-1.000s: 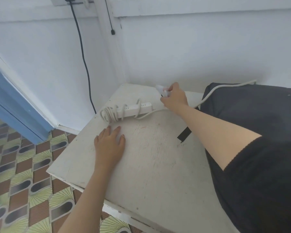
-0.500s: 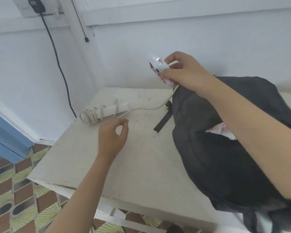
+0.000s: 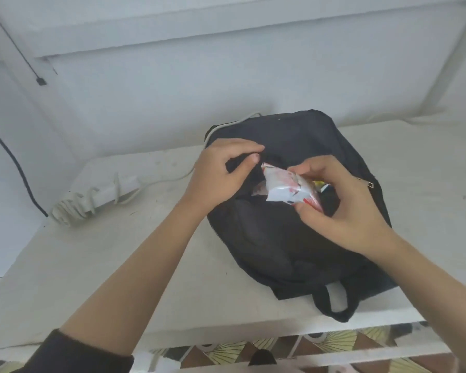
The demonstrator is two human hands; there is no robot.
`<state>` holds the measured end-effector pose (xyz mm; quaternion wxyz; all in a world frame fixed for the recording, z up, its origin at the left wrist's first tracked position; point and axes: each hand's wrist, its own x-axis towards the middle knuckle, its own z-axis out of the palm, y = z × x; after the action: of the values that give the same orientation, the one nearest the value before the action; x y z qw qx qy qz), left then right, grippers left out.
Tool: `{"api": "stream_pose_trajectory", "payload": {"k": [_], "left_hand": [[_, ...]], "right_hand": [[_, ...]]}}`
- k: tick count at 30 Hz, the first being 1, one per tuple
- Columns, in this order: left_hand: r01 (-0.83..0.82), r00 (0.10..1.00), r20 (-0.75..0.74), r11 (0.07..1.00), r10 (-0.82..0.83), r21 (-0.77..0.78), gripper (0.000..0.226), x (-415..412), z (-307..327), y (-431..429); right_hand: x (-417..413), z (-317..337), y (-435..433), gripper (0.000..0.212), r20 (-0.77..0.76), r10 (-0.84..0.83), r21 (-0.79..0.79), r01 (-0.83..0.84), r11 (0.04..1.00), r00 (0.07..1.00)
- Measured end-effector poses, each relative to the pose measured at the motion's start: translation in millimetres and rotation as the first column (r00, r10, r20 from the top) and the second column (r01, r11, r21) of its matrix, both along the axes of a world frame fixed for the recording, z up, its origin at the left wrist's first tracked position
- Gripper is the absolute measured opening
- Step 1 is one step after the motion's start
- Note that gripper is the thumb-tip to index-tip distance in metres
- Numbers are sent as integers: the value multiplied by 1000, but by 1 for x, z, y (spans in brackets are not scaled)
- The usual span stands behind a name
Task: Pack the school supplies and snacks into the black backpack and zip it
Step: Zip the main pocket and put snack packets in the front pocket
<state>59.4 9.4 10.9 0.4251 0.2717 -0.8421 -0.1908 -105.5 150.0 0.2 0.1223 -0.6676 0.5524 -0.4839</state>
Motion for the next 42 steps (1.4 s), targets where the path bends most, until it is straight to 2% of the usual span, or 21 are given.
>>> {"api": "stream_pose_trajectory", "payload": {"k": [2, 4, 6, 9, 12, 19, 24, 28, 30, 35, 37, 42], "left_hand": [[63, 995, 78, 998, -63, 9, 27, -10, 3, 0], [108, 974, 203, 994, -104, -6, 40, -17, 6, -3], [118, 954, 281, 992, -103, -37, 38, -22, 10, -4], [52, 986, 159, 998, -47, -30, 25, -27, 15, -6], [-1, 999, 38, 996, -3, 87, 22, -30, 24, -8], [41, 996, 80, 992, -50, 121, 20, -27, 36, -4], [69, 993, 82, 989, -80, 129, 21, -25, 33, -5], [104, 990, 79, 982, -118, 159, 23, -24, 31, -7], [111, 989, 77, 980, -125, 162, 23, -23, 29, -7], [122, 987, 84, 981, -135, 148, 22, -22, 23, -9], [126, 985, 99, 983, -140, 134, 23, -21, 22, -10], [155, 983, 76, 977, -167, 144, 23, -21, 20, -9]], "right_hand": [[-8, -15, 9, 39, -147, -78, -7, 78, 997, 986], [-14, -25, 11, 37, -337, -166, -51, 158, 986, 927], [-16, -30, 10, 34, -465, -219, -100, 195, 976, 858], [-13, -31, 5, 29, -536, -266, -158, 214, 964, 801], [-8, -32, -7, 25, -554, -291, -213, 206, 955, 780], [4, -46, -42, 26, -518, -399, -317, 263, 911, 757], [8, -51, -55, 31, -532, -428, -307, 305, 902, 731], [12, -46, -63, 36, -520, -388, -280, 277, 919, 761], [13, -43, -63, 35, -521, -304, -228, 213, 950, 798], [8, -44, -39, 47, -417, -23, 21, 35, 999, 909], [8, -45, -32, 48, -441, 42, 111, 8, 994, 896], [18, -43, -40, 60, -492, 44, 232, 82, 969, 869]]}}
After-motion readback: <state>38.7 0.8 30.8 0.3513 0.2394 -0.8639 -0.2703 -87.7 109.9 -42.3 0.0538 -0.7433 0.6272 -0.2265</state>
